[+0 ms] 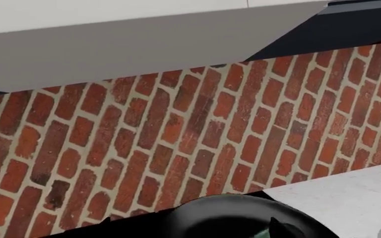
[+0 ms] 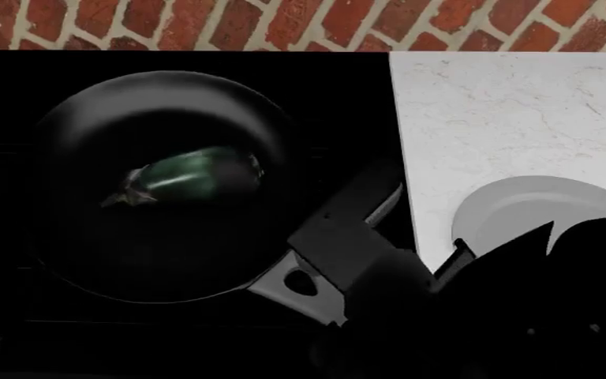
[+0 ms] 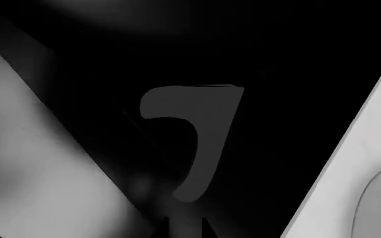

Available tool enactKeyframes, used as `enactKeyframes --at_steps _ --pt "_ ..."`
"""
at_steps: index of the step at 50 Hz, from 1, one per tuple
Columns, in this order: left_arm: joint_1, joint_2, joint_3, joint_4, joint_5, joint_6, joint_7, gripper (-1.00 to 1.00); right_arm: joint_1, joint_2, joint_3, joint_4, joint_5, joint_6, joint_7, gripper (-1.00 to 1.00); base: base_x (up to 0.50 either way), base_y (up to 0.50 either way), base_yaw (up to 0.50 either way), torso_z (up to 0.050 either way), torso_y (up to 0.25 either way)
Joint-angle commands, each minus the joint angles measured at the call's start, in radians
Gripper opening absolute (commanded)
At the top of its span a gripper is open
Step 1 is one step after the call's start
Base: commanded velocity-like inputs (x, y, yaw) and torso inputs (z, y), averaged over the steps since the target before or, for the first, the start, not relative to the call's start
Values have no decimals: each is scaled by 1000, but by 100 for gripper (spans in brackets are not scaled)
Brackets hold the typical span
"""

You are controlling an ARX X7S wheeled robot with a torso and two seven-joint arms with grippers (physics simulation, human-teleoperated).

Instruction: Pick up the pan and dump the vegetables in it onto the plate. Then return the pan to the stove.

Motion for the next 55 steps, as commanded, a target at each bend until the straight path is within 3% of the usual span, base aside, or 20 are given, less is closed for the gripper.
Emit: enactKeyframes --at_steps 1,24,39,55 --pt "8 12 -20 -27 10 -4 10 100 19 25 149 -20 -15 -46 70 -100 0 0 0 0 0" --pt "65 -9 22 -34 101 67 40 100 25 93 228 128 244 -65 151 -100 0 0 0 0 3" --pt "53 -19 52 -42 111 78 27 100 -81 174 304 117 322 -200 150 -100 0 0 0 0 2" --pt "108 -31 99 -65 222 144 71 100 -172 249 387 100 384 -329 122 -100 0 0 0 0 3"
